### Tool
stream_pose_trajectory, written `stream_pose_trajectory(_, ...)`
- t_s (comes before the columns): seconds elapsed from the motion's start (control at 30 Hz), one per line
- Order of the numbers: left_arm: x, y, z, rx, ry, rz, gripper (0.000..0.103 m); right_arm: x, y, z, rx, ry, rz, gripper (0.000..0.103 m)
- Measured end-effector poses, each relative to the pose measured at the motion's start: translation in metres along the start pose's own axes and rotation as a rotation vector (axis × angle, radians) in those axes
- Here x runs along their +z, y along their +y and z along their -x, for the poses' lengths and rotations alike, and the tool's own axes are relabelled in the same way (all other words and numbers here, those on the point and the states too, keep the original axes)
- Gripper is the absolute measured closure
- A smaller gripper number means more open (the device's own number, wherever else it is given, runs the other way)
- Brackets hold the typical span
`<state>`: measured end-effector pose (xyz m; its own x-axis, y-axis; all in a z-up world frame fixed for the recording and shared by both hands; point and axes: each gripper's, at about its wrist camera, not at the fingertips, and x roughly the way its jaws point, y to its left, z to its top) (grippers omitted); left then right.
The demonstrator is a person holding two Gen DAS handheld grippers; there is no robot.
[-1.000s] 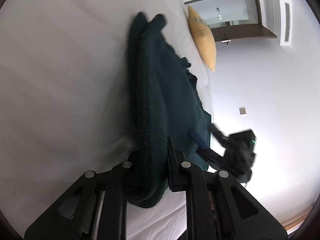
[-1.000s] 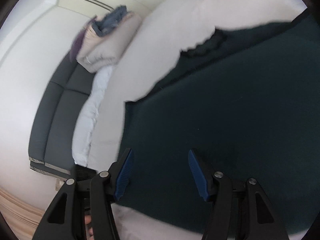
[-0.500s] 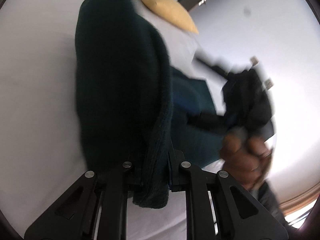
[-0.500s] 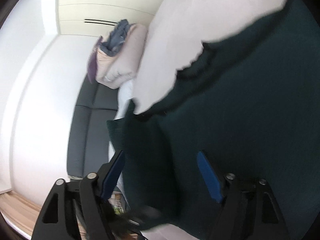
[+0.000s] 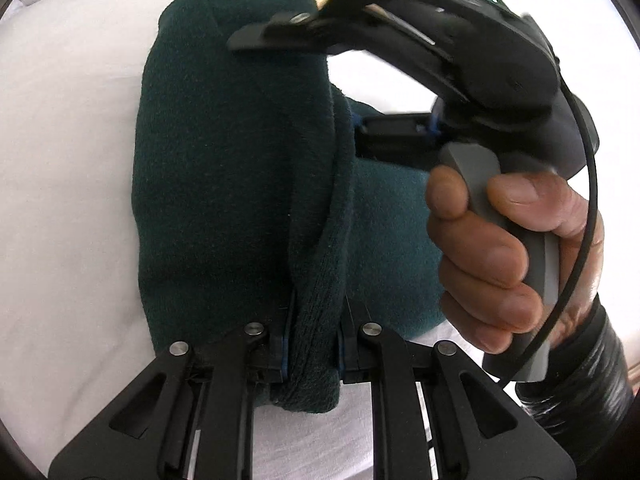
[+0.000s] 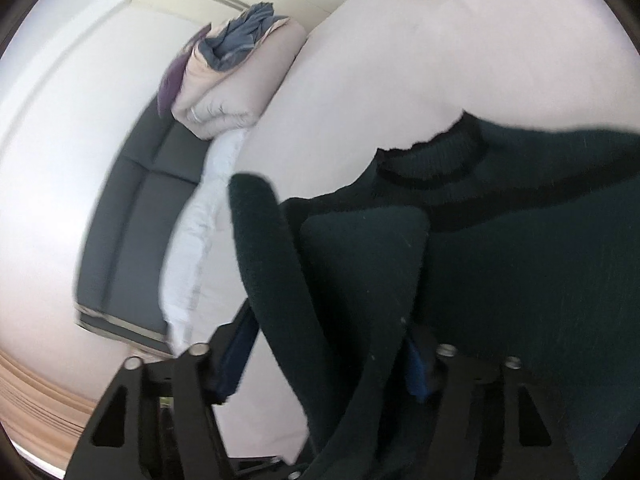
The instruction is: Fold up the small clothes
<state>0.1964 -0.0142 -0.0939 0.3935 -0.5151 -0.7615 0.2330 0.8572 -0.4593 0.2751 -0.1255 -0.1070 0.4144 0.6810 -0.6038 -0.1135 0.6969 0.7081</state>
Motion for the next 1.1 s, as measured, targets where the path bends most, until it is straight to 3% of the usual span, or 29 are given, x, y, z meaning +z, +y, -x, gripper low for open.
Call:
stream_pose_trajectory(0.13, 0.002, -0.008, 0.003, 0.002, -0.002, -0.014, 0.089, 0.007, 0.007, 0.001, -0.055, -0.015, 0.055, 0.076)
stream_pose_trajectory(0.3, 0.007, -0.012, 0.008, -0.002, 0.002, -0.052, 0.089, 0.015, -0.001, 0.013, -0.119, -0.063, 0.076, 0.087)
stream_pose_trajectory(0.5, 0.009, -0.048, -0.003, -0.02, 0.025, -0.129, 0.089, 0.016, -0.021, 0.041, -0.184, -0.082, 0.1, 0.089)
stream_pose_trajectory(0.83, 0.017, -0.117, -0.057, -0.095, 0.128, -0.206, 0.089, 0.012, -0.106, 0.099, -0.22, -0.101, -0.003, 0.089)
stream_pose_trajectory(1.1, 0.036, -0.162, -0.072, -0.128, 0.118, -0.26, 0.089, 0.031, -0.133, 0.146, -0.257, -0.07, 0.013, 0.09)
